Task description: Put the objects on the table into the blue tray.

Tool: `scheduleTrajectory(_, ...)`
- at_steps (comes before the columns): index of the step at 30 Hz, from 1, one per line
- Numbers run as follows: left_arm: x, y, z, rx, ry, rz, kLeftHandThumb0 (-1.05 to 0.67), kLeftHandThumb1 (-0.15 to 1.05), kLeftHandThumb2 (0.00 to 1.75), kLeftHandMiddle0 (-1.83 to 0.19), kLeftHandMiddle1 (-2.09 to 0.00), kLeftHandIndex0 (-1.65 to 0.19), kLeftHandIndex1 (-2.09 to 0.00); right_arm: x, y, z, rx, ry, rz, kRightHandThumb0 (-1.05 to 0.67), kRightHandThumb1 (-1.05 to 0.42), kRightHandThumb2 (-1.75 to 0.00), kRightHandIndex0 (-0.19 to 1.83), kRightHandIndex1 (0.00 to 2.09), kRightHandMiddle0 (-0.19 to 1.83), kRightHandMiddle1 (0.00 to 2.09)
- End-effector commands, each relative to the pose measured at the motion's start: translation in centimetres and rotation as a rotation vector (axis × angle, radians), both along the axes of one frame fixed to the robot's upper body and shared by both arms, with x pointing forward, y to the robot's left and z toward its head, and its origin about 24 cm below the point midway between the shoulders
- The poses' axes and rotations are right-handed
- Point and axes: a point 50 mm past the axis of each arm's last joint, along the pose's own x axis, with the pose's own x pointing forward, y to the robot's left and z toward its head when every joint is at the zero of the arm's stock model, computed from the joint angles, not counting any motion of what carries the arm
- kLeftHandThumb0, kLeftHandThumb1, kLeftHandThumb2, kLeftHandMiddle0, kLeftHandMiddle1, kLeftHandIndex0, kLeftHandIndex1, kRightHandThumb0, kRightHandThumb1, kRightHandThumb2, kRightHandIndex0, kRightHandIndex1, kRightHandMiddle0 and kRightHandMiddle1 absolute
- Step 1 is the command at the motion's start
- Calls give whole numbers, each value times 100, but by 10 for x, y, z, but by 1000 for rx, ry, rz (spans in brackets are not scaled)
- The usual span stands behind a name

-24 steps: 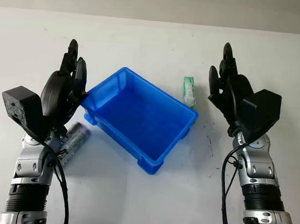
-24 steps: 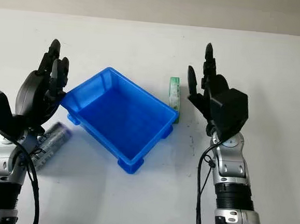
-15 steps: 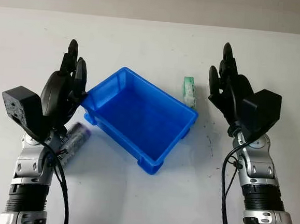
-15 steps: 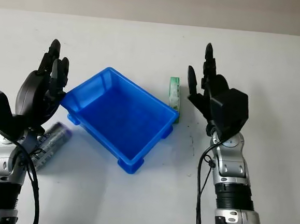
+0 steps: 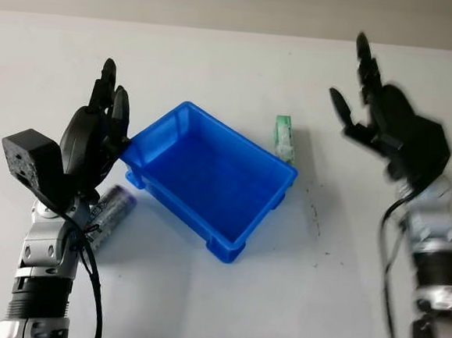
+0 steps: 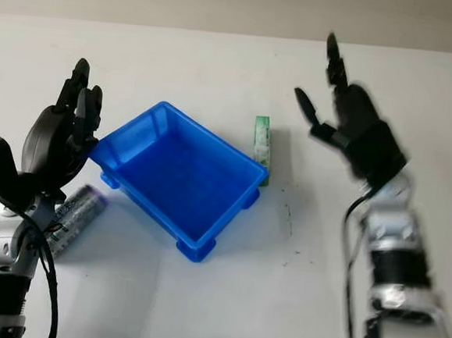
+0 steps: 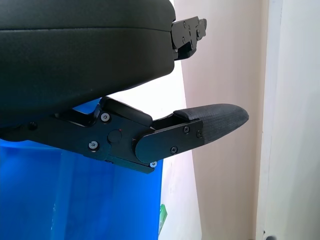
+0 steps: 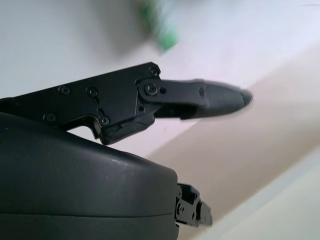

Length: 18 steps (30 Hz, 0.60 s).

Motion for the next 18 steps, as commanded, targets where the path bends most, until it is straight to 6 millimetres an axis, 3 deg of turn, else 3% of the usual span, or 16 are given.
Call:
scheduleTrajectory(1, -1, 3, 6, 14, -21, 5, -76, 105, 69, 19, 0, 19, 0, 2, -4, 28, -171, -53, -12, -73, -92, -6, -14, 5, -16, 3)
scheduleTrajectory(5, -2, 1, 4, 8, -14, 9, -77, 105, 68, 19, 0, 19, 0, 5, -9, 49, -654, -159, -46, -70, -82, -3, -13, 5, -9, 7)
scheduleTrajectory(10, -1, -1, 3, 1, -3, 9, -76, 105, 67, 19, 0, 19, 0, 10, -6, 44, -1089, -226, 5, -66, -83, -5, -10, 6, -7, 8)
scheduleTrajectory(18, 1, -3, 5, 1, 1, -1, -75, 105, 68, 19, 0, 19, 0, 15, 12, 22, -1399, -337, 231, -52, -88, -7, -5, 8, -3, 9)
